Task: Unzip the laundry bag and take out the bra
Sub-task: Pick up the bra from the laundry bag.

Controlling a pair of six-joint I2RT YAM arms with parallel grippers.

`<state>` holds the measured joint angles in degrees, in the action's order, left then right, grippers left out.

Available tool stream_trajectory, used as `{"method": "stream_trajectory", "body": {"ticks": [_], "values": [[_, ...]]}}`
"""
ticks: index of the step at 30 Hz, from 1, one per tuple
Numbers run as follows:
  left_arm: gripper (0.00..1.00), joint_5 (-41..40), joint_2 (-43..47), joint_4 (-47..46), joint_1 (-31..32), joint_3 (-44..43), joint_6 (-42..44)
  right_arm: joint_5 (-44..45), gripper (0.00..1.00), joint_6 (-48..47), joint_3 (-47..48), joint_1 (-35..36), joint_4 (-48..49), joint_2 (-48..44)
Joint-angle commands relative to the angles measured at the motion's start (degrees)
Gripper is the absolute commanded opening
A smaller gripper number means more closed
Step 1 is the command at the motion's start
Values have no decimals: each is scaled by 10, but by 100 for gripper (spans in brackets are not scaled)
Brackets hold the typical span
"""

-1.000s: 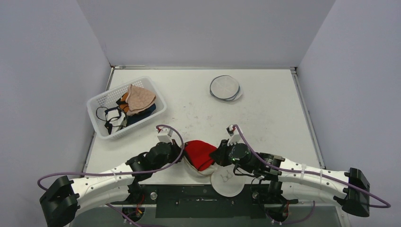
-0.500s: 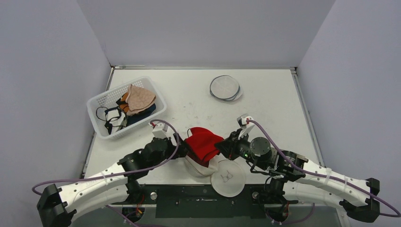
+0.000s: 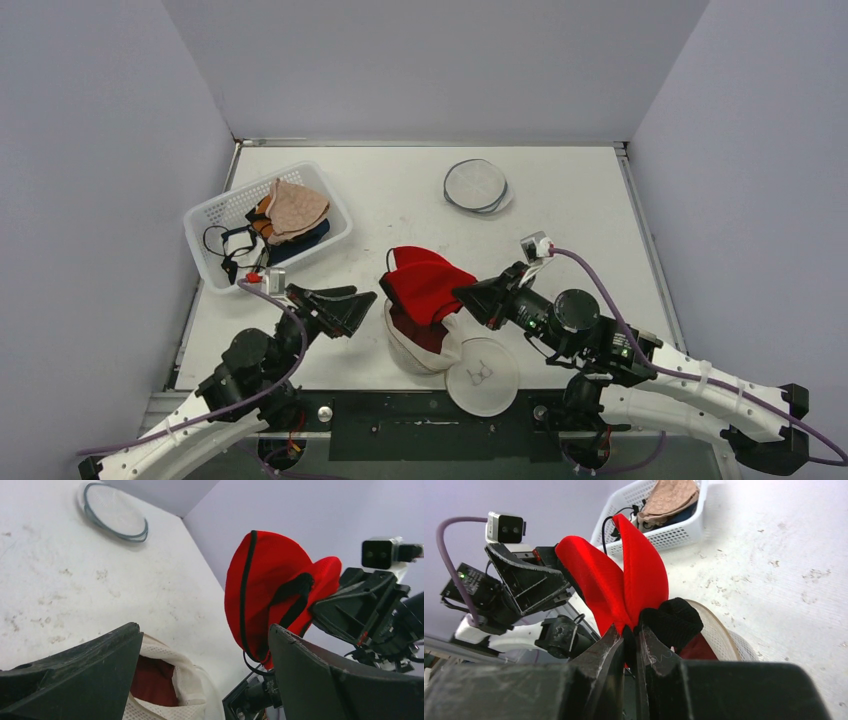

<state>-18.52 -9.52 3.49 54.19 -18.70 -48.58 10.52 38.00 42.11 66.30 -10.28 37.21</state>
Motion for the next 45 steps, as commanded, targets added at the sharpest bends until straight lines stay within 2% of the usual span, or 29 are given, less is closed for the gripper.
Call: {"method": "stream_trajectory", "body": {"ticks": [1,5,9,16,26,28,30,34,38,39,40,41,43,45], "values": [[96,90,25,-151,-3,9,120,-36,5,1,-1,-4,77,-6],[96,198,-38,-145,-3,-61,161,-71,5,5,-3,-5,116,-9],[96,279,-102,-181,-4,-93,153,-100,5,10,2,-6,141,-2],[96,327,-134,-272,-13,-85,130,-139,5,29,5,-10,165,-4],[96,368,-175,-298,-23,-95,114,-166,5,48,-8,-13,202,11],[100,379,-188,-308,-23,-95,110,-169,5,50,-8,-14,207,16],[88,387,-194,-319,-24,-94,107,-170,5,51,-8,-15,207,21],[46,389,-195,-318,-26,-97,107,-166,5,49,-6,-17,199,28],[7,358,-182,-295,-29,-101,112,-157,7,44,1,-17,176,30],[0,345,-178,-284,-31,-103,114,-155,11,40,5,-17,166,30],[0,331,-174,-273,-31,-106,117,-155,18,35,10,-17,155,31],[0,315,-169,-261,-31,-109,121,-155,29,29,17,-17,136,31],[0,279,-160,-236,-32,-116,124,-154,59,16,32,-17,110,33],[0,241,-154,-209,-32,-127,132,-149,77,4,50,-17,61,33]]}}
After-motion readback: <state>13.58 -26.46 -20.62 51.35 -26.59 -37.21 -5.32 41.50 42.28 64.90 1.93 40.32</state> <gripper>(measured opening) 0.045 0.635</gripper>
